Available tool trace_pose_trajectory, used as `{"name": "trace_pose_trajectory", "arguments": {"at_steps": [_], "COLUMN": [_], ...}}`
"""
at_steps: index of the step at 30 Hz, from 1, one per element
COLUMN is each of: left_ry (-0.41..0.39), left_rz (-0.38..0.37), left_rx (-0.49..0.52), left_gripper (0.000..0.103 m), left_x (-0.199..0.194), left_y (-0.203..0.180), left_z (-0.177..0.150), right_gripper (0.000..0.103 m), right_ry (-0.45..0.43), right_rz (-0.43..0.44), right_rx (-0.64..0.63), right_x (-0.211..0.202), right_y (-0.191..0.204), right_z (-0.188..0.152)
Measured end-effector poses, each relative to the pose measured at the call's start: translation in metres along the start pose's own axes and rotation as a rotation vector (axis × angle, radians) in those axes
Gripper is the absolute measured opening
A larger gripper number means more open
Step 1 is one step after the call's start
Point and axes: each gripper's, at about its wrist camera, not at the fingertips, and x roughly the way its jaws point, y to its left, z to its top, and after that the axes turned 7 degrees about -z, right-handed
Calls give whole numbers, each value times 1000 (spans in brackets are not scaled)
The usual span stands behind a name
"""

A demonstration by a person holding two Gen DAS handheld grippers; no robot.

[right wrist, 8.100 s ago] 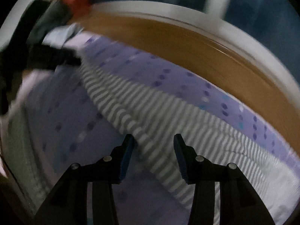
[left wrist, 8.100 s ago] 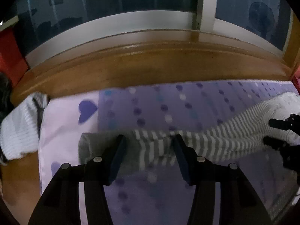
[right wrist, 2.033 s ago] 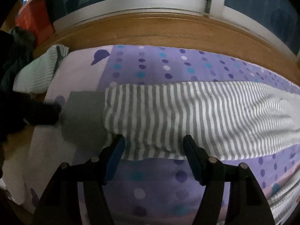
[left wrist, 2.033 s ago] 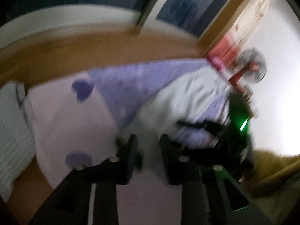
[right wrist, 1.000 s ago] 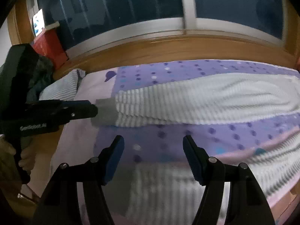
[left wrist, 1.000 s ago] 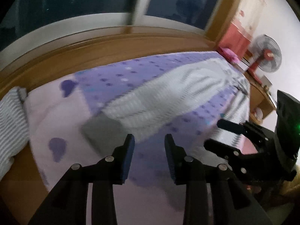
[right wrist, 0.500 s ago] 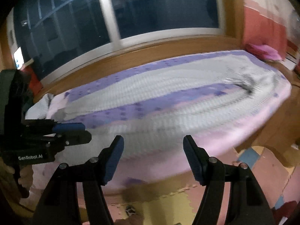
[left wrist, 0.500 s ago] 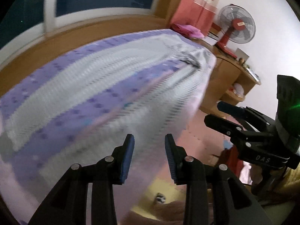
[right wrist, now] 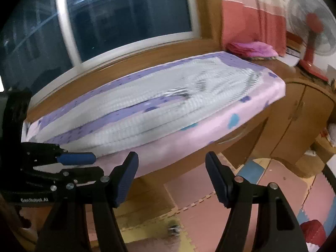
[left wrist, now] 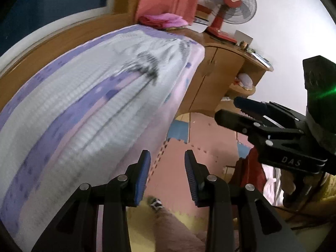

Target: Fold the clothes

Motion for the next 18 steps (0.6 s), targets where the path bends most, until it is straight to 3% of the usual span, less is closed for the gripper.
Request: {"name": "trace_pose_trajectory", "arguments": {"at_steps": [4, 10, 15, 18], "left_ry": [-16, 23, 49, 58], "left_rz": [-21, -31, -16, 31], "left_rx": [31, 98, 97, 75], "left_gripper": [34, 34, 34, 34], "left_x": [41, 91, 120, 137], "left_y": [-12, -22, -23, -22], "left_z": [43, 93, 115, 121], "right_gripper": [67, 67, 67, 67], "right_ry": [28, 35, 43, 54], "right_rz": [-47, -74, -76, -44], "right_rx": [0, 9, 21, -4], "right_x": [24, 55, 75, 94], "right_y": [-32, -76, -106, -125], "right_z": [19, 54, 76, 91]}}
